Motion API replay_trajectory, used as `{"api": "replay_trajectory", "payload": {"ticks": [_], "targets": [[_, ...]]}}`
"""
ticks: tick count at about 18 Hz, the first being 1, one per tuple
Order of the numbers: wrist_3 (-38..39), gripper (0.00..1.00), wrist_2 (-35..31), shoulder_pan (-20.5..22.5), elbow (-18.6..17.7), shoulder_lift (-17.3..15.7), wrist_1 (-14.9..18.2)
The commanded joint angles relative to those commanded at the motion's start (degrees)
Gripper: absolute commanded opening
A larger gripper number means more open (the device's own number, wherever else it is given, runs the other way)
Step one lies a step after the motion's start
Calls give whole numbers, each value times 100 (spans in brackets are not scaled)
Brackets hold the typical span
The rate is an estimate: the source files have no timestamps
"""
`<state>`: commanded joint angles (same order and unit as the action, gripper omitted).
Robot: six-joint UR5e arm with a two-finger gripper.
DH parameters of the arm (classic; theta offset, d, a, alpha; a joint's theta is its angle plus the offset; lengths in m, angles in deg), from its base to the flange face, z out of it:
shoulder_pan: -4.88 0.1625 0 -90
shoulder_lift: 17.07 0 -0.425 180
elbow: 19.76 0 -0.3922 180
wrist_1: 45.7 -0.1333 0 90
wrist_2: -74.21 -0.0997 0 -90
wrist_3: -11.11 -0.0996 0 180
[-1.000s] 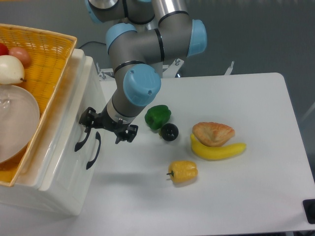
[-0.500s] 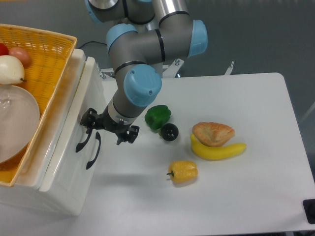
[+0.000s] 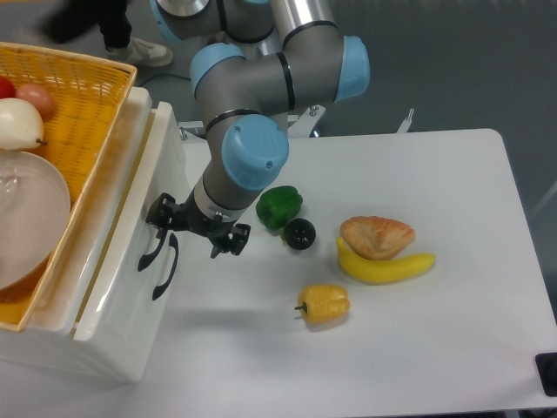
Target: Slide open the top white drawer
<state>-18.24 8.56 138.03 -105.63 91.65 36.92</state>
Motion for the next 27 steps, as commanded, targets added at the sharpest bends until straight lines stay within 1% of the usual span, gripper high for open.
{"api": "replay_trajectory", "payload": {"ticks": [16, 20, 22, 25, 27], "targets": [[-255, 100, -9, 264, 88, 70, -9], [-255, 100, -237, 290, 149, 140, -9], [-255, 100, -255, 325, 150, 158, -70], [-273, 100, -272, 404, 176, 185, -70], [-465, 100, -272, 466, 193, 193, -44]]}}
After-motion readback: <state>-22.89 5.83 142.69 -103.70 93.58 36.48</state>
